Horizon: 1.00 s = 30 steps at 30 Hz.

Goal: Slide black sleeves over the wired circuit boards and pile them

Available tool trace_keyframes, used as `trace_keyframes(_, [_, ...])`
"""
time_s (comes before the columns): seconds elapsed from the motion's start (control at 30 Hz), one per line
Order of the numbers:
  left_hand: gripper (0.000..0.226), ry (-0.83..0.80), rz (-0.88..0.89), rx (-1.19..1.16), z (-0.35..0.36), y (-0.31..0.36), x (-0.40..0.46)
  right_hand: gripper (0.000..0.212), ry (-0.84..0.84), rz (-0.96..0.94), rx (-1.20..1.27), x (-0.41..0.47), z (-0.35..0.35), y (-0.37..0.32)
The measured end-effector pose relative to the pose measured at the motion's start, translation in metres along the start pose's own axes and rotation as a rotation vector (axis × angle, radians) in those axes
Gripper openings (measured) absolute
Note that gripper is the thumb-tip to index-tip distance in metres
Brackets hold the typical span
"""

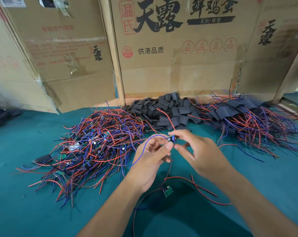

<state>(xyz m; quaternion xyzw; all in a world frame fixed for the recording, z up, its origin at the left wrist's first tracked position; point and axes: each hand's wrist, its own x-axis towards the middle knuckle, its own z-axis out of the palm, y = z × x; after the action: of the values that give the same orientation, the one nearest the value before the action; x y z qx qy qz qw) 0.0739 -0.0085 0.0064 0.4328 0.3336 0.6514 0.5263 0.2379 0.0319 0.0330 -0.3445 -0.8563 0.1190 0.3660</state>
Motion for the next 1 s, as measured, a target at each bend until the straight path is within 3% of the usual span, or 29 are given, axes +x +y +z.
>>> trace_keyframes(0.2, [0.013, -0.03, 0.002, 0.002, -0.005, 0.009, 0.001, 0.008, 0.046, -0.039, 0.037, 0.002, -0.002, 0.002])
trace_keyframes(0.4, [0.014, -0.044, -0.108, -0.079, -0.003, 0.013, 0.001, 0.019, -0.1, 0.086, 0.337, 0.002, -0.002, -0.001])
trace_keyframes(0.57, [0.014, -0.041, -0.136, -0.084, -0.002, 0.015, 0.002, 0.004, -0.074, 0.143, 0.434, 0.003, -0.001, -0.002])
trace_keyframes(0.73, [0.02, -0.029, -0.149, -0.047, -0.003, 0.015, 0.001, 0.008, -0.168, 0.176, 0.618, 0.002, 0.0, -0.004])
trace_keyframes(1.0, [0.013, -0.064, -0.13, -0.122, -0.004, 0.012, 0.001, 0.013, -0.141, 0.252, 0.663, 0.004, 0.002, -0.002])
